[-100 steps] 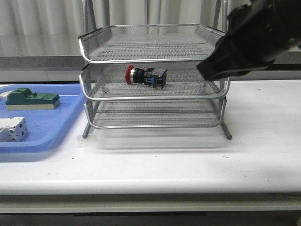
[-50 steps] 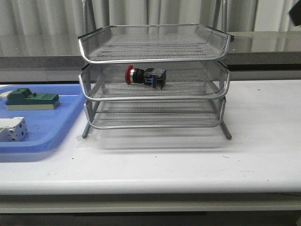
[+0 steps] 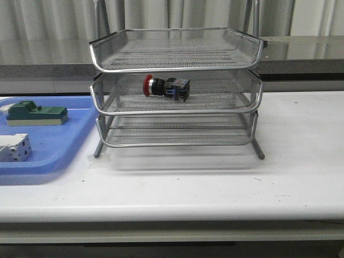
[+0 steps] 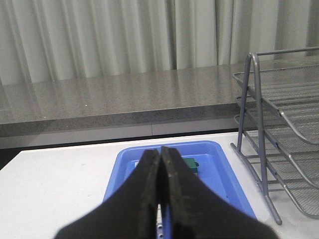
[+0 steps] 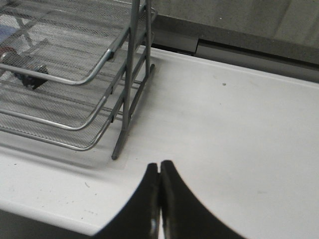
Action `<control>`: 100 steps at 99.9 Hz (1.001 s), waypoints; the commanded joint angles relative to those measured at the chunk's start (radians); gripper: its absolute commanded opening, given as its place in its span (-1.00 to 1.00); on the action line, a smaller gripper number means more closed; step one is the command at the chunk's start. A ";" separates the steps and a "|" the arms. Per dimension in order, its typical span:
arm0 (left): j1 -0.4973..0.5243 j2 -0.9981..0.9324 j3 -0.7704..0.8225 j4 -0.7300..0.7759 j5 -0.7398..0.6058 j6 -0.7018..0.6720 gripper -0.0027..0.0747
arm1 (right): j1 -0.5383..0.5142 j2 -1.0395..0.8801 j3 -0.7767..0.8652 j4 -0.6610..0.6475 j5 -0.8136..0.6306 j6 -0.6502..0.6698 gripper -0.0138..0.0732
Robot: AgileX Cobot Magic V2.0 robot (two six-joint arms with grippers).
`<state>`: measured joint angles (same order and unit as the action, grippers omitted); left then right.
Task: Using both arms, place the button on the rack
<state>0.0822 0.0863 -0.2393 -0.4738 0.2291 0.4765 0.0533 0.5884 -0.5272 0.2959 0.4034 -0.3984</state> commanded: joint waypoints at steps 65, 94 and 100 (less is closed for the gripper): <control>0.001 0.010 -0.025 -0.015 -0.075 -0.008 -0.98 | -0.006 -0.158 0.061 0.027 -0.041 0.011 -0.82; 0.001 0.010 -0.025 -0.015 -0.075 -0.008 -0.98 | -0.006 -0.158 0.061 0.027 -0.046 0.011 -0.82; 0.001 0.010 -0.025 -0.015 -0.075 -0.008 -0.98 | -0.006 -0.158 0.061 0.027 -0.050 0.012 -0.82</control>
<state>0.0822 0.0863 -0.2393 -0.4738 0.2291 0.4765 0.0533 0.4286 -0.4408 0.3105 0.4326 -0.3926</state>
